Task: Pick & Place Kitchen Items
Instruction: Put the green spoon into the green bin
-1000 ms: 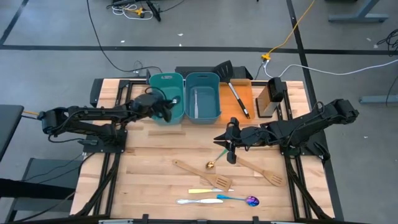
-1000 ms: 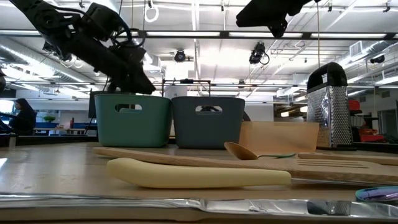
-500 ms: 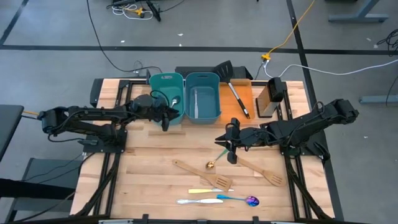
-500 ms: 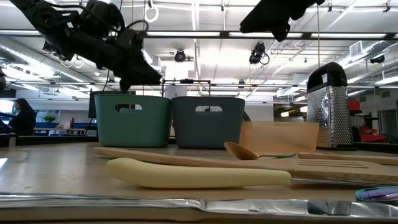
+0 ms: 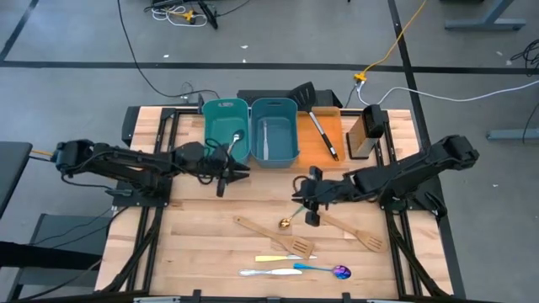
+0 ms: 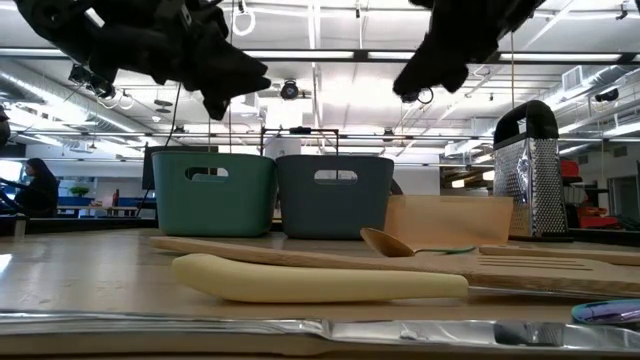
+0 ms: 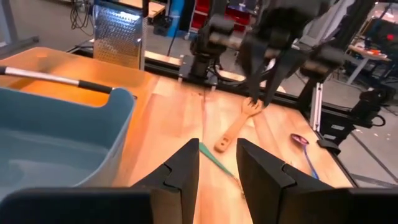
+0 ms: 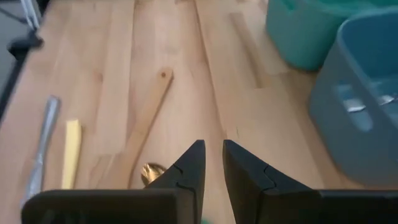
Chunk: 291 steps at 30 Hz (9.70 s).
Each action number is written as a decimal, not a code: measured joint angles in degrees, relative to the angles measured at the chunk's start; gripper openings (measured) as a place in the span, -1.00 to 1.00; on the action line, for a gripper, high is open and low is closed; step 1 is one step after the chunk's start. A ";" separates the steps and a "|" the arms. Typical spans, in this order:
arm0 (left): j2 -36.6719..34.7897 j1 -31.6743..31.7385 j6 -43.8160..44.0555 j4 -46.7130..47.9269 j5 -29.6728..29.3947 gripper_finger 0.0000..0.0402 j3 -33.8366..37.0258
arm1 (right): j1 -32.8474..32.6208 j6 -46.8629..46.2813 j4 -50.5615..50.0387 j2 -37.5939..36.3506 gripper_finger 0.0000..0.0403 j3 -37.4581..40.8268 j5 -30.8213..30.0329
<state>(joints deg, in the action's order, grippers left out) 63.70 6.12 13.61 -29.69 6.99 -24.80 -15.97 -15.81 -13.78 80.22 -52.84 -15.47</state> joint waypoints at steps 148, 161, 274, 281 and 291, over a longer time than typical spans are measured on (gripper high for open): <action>0.00 -6.72 0.11 -0.02 -3.93 -0.43 0.00 | 3.55 13.21 0.95 17.24 -0.95 0.18 8.18; 0.00 -6.74 0.15 -0.07 -3.94 -0.43 0.00 | 5.25 11.50 3.87 8.03 -0.95 0.09 6.89; 24.48 -6.74 -8.45 -25.73 -10.60 -0.81 -15.17 | 11.34 15.26 42.86 2.87 -0.94 -0.02 6.36; 24.48 -6.98 -8.86 -25.52 -11.28 -0.81 -15.17 | 11.30 16.09 42.65 2.87 -0.93 -0.02 4.75; 24.00 -6.98 -9.68 -23.82 -12.39 -0.81 -15.09 | 11.30 16.11 41.89 2.87 -0.76 -0.02 4.43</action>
<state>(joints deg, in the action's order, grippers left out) 87.71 -0.86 3.93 -53.51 -5.40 -39.89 -4.67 0.29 28.11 83.09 -52.86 -11.04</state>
